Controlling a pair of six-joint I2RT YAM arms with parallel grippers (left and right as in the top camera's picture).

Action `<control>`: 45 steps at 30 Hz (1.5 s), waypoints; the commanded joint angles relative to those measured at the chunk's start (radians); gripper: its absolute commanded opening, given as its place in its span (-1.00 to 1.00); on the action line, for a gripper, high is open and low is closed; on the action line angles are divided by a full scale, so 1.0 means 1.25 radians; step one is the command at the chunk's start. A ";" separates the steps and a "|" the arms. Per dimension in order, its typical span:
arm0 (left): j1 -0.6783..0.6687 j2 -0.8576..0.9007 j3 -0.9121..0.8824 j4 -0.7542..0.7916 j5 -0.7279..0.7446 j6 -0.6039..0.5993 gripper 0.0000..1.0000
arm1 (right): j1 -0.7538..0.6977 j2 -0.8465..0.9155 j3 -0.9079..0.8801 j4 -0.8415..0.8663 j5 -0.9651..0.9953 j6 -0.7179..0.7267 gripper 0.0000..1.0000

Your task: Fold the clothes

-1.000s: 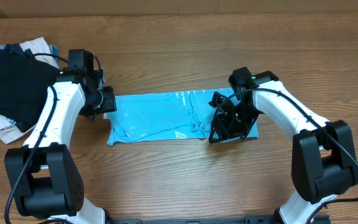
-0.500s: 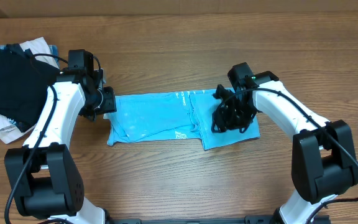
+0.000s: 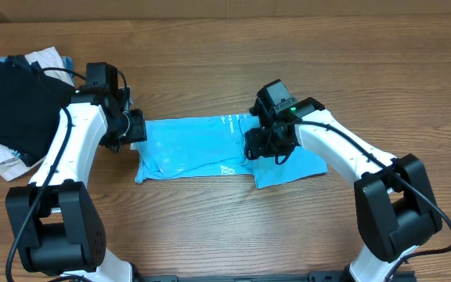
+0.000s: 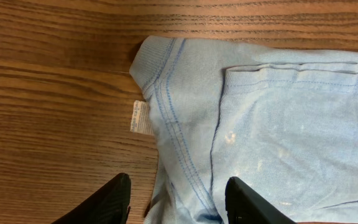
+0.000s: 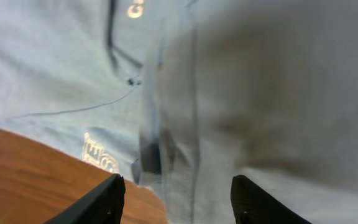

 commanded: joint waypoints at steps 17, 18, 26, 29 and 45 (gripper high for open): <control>0.004 -0.012 0.016 -0.002 -0.002 0.003 0.06 | 0.080 0.055 -0.001 0.017 0.229 -0.021 0.23; 0.004 -0.012 0.016 -0.002 -0.002 0.003 0.06 | 0.086 0.059 -0.001 0.018 0.240 -0.021 0.24; 0.004 -0.012 0.016 -0.002 -0.001 0.003 0.06 | 0.111 0.061 0.001 0.050 0.228 -0.021 0.25; 0.004 -0.012 0.016 -0.001 -0.002 0.003 0.06 | 0.111 0.061 0.020 0.046 0.226 -0.022 0.26; 0.004 -0.012 0.016 -0.002 -0.001 0.003 0.07 | 0.114 0.063 0.055 0.056 0.199 -0.042 0.25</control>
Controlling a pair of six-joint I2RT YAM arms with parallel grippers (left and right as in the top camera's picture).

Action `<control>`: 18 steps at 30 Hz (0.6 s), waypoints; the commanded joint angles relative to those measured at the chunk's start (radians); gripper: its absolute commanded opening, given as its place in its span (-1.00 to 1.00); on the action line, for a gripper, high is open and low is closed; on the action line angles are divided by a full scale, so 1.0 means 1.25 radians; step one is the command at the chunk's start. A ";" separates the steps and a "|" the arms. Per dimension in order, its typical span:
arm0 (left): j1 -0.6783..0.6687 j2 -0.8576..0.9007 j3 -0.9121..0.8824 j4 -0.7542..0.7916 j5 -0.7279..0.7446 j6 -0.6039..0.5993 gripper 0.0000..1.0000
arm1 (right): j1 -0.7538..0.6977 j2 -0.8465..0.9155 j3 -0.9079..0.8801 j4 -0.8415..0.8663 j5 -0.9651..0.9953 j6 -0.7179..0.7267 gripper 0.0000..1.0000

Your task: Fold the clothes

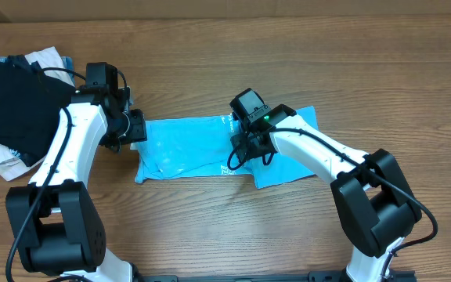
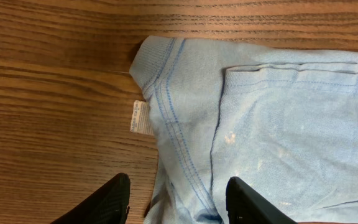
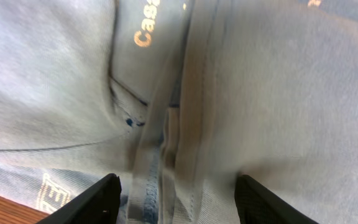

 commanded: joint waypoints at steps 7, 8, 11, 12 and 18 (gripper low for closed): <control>0.004 -0.012 0.016 -0.002 0.002 0.003 0.07 | 0.007 0.051 0.020 0.016 -0.007 0.002 0.24; 0.004 -0.012 0.016 -0.002 0.005 0.003 0.07 | 0.007 0.056 0.020 0.016 -0.007 0.002 0.22; 0.004 -0.012 0.016 -0.002 0.017 0.003 0.07 | 0.007 0.063 0.020 0.018 -0.006 0.007 0.04; 0.004 -0.012 0.016 -0.002 0.018 0.003 0.07 | 0.007 0.063 0.020 0.019 -0.006 0.015 0.01; 0.004 -0.012 0.016 -0.002 0.017 0.003 0.07 | 0.005 0.062 0.020 0.005 -0.006 0.022 -0.27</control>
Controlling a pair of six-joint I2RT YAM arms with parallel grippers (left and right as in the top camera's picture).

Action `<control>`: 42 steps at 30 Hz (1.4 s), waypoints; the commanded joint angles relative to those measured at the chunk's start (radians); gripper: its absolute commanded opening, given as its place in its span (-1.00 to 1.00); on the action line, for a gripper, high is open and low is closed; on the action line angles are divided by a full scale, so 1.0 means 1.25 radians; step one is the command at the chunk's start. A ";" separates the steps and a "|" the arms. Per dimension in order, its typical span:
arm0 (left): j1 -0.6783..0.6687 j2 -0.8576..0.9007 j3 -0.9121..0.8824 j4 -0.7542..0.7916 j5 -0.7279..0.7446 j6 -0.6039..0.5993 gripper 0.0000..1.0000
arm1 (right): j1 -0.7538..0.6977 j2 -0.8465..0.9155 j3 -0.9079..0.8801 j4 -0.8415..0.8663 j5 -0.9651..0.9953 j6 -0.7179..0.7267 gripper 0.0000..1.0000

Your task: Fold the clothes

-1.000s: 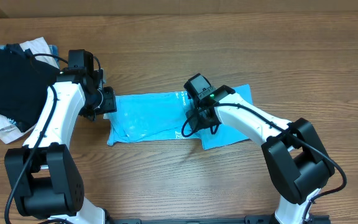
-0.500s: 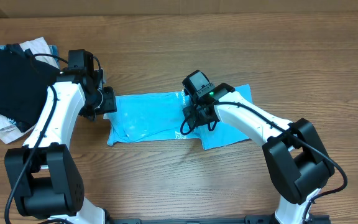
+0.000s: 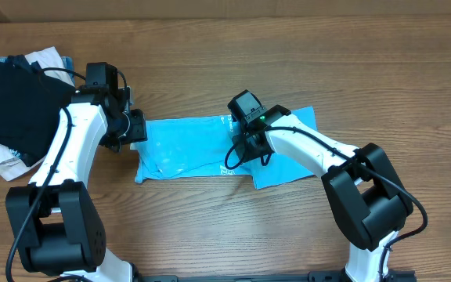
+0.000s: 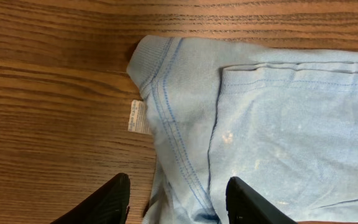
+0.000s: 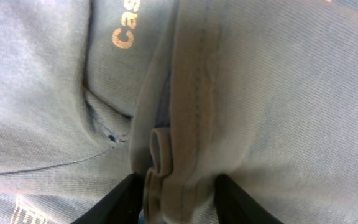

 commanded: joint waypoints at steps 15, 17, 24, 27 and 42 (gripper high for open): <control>0.004 -0.012 0.016 -0.001 0.013 0.003 0.07 | 0.001 -0.060 0.014 -0.011 0.060 0.011 -0.88; 0.004 -0.012 0.016 -0.001 0.014 0.003 0.07 | -0.003 -0.079 0.015 -0.009 0.061 0.010 -0.88; 0.004 -0.012 0.016 -0.002 0.014 0.003 0.07 | -0.016 -0.092 0.040 0.006 0.060 0.004 -0.88; 0.004 -0.012 0.016 -0.002 0.014 0.003 0.07 | -0.016 -0.092 0.040 0.016 0.057 0.004 -0.87; 0.004 -0.012 0.016 -0.002 0.014 0.003 0.07 | -0.018 -0.092 0.040 -0.031 0.058 0.004 -0.81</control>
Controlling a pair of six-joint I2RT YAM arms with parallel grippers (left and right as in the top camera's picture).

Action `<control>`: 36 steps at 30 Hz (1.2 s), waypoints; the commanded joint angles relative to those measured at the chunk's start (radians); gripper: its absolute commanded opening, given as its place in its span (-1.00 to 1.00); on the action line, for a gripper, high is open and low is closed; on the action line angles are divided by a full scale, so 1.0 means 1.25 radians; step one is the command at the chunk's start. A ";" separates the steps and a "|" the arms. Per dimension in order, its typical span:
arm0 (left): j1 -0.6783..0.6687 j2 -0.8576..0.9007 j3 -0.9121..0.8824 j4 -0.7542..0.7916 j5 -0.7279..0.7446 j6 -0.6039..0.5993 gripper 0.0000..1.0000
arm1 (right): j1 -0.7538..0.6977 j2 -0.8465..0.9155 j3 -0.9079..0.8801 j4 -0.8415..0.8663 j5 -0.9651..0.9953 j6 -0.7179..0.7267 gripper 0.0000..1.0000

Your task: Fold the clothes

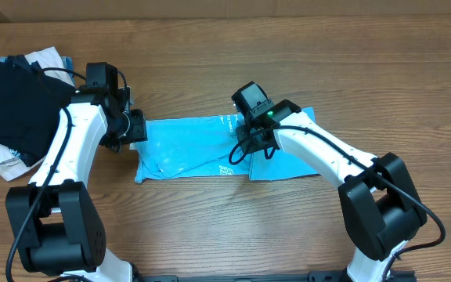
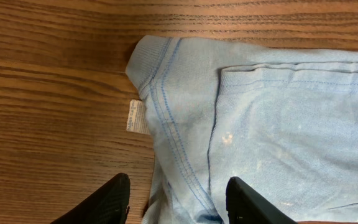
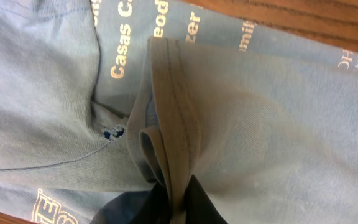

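A light blue shirt [image 1: 186,145] with printed lettering lies partly folded across the table's middle. My right gripper [image 3: 174,200] is shut on a bunched hem fold of the shirt [image 3: 166,130], lifted a little near its centre [image 1: 249,145]. My left gripper [image 2: 178,199] is open at the shirt's left end, its fingers [image 2: 110,198] straddling the collar edge [image 2: 160,93] with the white label [image 2: 135,116] beside it. In the overhead view the left gripper [image 1: 134,129] sits by the shirt's left edge.
A pile of dark and white clothes [image 1: 10,102] lies at the table's far left. Bare wooden table [image 1: 210,227] surrounds the shirt.
My right gripper has shut on the shirt's hem fold and raised it slightly; before, its fingers stood apart around the fold. The left gripper has not moved.
My right gripper was open low over the shirt's right part, then moved left over the central hem fold, fingers straddling it. Now it is shut on that fold. The left gripper stayed open at the collar end throughout.
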 commanded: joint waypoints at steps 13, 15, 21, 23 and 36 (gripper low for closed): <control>0.004 -0.012 0.016 -0.002 0.014 0.003 0.07 | -0.010 -0.027 0.021 0.012 0.009 -0.003 -0.91; 0.004 -0.012 0.016 -0.002 0.014 0.003 0.07 | -0.010 -0.027 0.027 0.028 0.007 -0.004 -0.92; 0.004 -0.012 0.016 -0.002 0.014 0.003 0.07 | -0.009 -0.027 0.046 0.088 -0.071 -0.046 -0.91; 0.004 -0.012 0.016 -0.002 0.014 0.003 0.07 | -0.009 -0.027 0.045 0.092 -0.076 -0.045 -0.91; 0.004 -0.012 0.016 -0.007 0.014 0.003 0.07 | -0.009 -0.026 0.045 0.076 -0.076 -0.048 -0.63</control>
